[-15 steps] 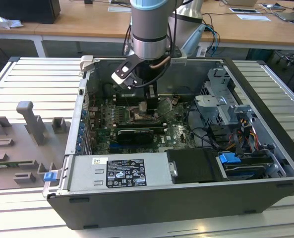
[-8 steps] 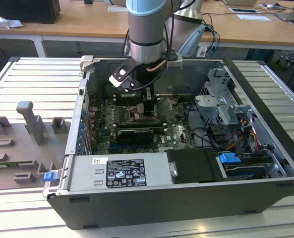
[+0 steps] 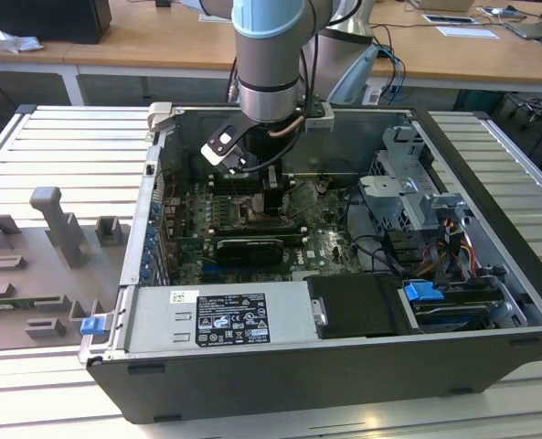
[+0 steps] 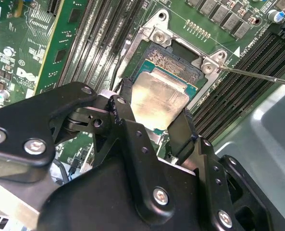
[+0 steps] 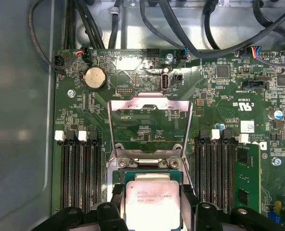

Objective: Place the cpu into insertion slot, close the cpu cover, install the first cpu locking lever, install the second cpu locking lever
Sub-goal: 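Place the cpu into insertion slot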

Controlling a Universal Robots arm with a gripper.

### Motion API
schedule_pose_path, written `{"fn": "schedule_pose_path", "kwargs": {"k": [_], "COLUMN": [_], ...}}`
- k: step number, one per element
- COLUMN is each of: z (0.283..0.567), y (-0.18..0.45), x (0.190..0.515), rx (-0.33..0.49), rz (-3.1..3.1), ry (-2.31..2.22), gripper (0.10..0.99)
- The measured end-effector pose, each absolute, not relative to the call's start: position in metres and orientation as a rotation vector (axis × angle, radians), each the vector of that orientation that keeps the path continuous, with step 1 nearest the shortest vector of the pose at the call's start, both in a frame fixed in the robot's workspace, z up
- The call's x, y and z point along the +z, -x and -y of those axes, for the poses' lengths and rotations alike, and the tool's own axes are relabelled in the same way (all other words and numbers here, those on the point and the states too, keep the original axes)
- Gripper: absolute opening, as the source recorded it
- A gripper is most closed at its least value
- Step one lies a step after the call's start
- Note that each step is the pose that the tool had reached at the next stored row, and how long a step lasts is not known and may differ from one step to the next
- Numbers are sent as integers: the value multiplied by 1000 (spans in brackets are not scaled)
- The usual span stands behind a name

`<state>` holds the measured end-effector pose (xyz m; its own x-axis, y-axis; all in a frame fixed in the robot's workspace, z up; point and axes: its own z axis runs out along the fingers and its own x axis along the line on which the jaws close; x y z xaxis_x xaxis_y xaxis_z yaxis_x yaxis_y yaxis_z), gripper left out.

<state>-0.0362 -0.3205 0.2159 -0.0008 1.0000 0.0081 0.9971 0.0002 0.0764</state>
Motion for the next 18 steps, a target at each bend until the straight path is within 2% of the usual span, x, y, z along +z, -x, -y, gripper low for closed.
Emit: {"fn": "schedule_pose_path", "kwargs": {"k": [18], "z": [320], "y": [41], "x": [208], "rx": [93], "rz": [-2187], "ry": [-2186], "gripper": [541]}}
